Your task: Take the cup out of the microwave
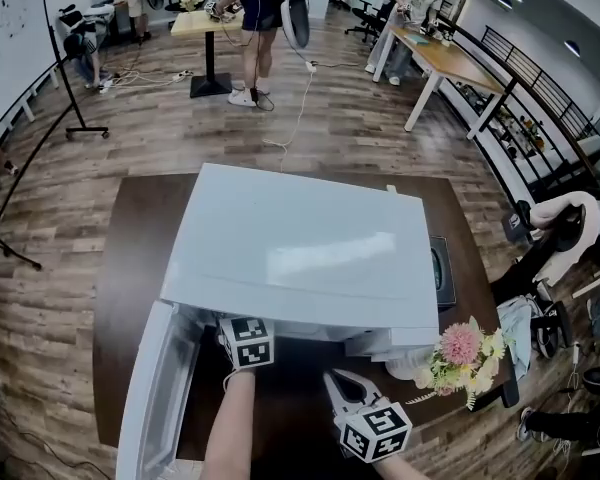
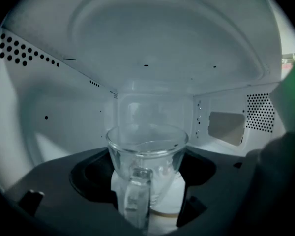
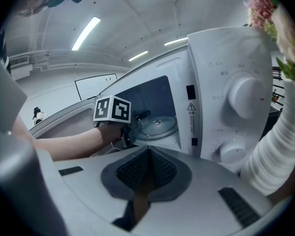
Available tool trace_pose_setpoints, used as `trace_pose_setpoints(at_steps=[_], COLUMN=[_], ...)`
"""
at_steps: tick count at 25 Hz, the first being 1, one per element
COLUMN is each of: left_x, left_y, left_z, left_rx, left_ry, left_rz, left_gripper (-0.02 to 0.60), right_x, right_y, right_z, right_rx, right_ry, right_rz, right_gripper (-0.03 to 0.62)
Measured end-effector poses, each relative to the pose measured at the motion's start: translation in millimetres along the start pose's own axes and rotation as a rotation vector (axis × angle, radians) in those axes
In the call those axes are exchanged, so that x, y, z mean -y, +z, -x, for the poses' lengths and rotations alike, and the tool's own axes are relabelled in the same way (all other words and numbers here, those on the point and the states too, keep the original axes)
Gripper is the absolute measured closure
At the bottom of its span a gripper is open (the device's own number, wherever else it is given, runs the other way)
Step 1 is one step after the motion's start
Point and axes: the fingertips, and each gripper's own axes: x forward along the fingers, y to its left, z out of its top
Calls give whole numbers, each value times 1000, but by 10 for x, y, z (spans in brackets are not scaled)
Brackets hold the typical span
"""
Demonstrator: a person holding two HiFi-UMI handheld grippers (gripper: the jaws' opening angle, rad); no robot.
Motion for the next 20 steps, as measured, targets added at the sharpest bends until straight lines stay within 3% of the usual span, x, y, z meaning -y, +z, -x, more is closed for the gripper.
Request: trace_pose_setpoints(at_steps=[20], left_x=[22], left_y=[21], left_z=[153], left_rx=[12], left_ry=[-26], left_rz=[39], left_gripper=[210], right_x=[-73], right_y=[-5], right_z=[38], right_rx=[-1], right_ry=[19], right_rz=[23], right_gripper=[599])
